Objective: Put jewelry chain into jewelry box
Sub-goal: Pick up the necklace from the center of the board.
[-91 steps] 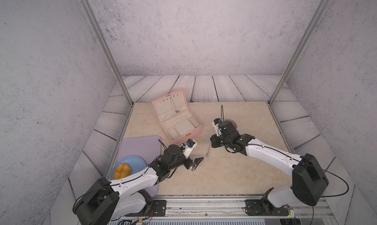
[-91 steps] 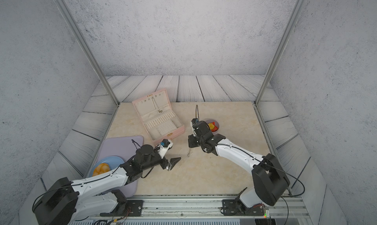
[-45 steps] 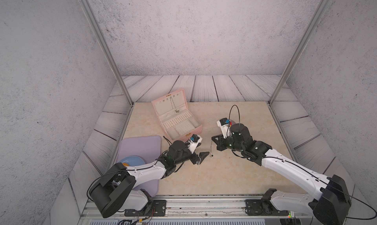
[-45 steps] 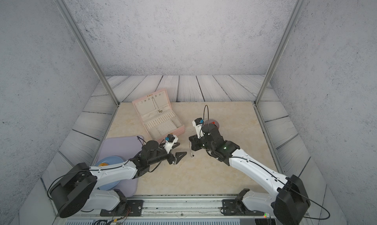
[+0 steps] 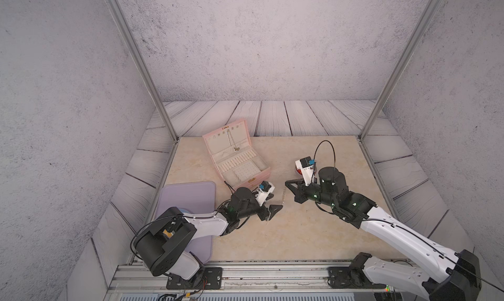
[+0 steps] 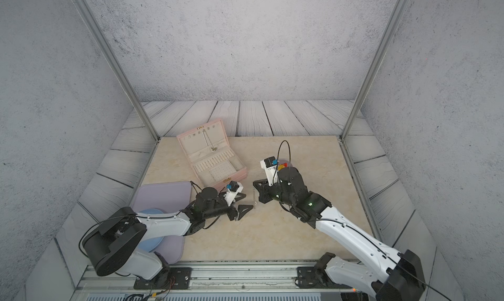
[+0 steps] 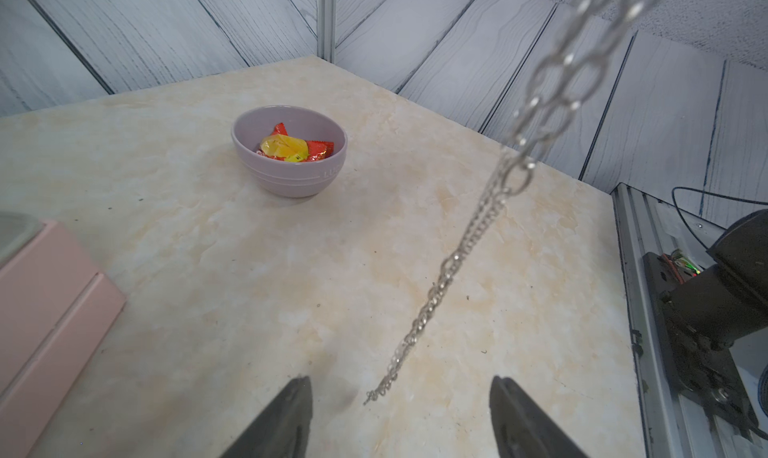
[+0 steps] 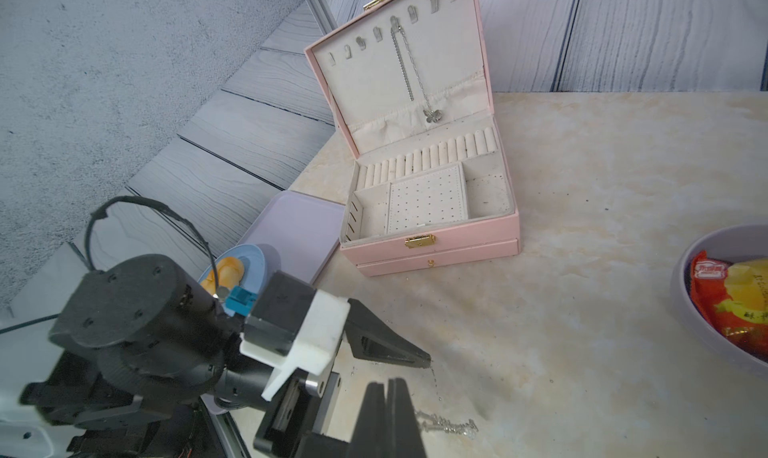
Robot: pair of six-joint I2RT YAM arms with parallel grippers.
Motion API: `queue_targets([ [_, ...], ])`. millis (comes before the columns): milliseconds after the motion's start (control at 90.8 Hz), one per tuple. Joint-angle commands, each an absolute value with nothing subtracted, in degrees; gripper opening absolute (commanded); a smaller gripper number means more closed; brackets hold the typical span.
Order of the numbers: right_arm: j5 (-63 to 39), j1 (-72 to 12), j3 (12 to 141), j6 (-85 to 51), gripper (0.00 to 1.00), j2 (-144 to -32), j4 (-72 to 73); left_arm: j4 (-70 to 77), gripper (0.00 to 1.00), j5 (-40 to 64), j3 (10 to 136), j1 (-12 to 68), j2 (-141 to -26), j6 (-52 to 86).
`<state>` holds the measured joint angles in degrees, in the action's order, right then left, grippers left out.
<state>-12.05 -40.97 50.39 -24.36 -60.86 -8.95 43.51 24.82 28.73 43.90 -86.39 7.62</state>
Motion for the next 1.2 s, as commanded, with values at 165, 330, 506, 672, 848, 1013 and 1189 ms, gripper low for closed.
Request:
queue_targets([
  [165,-13.2,-41.2,52.2,-24.2,0.0,-57.2,-7.5,53.5,0.68,29.2,29.5,44.5,-92.1,6.8],
  [330,-13.1,-41.3,53.4,-24.2,0.0,-56.1,-7.8,56.3,0.65,29.7,29.8,45.3,-94.6,7.0],
  [506,-13.6,-41.3,54.4,-24.6,0.0,-55.1,-7.6,58.0,0.61,30.3,30.7,45.7,-97.4,7.6],
  [672,-13.6,-41.3,55.1,-24.5,0.0,-54.8,-7.7,58.2,0.54,30.9,31.8,46.0,-99.2,8.0],
  [848,-13.5,-41.2,55.0,-25.0,0.0,-54.3,-6.9,58.2,0.48,30.1,31.9,46.0,-99.8,7.8],
  [1013,-13.7,-41.2,55.1,-25.2,0.0,-54.3,-6.5,57.4,0.36,31.5,33.4,46.4,-100.5,7.9],
  [1189,-13.1,-41.2,55.0,-25.2,0.0,-54.2,-6.6,57.0,0.21,30.5,33.0,46.6,-100.2,7.7],
])
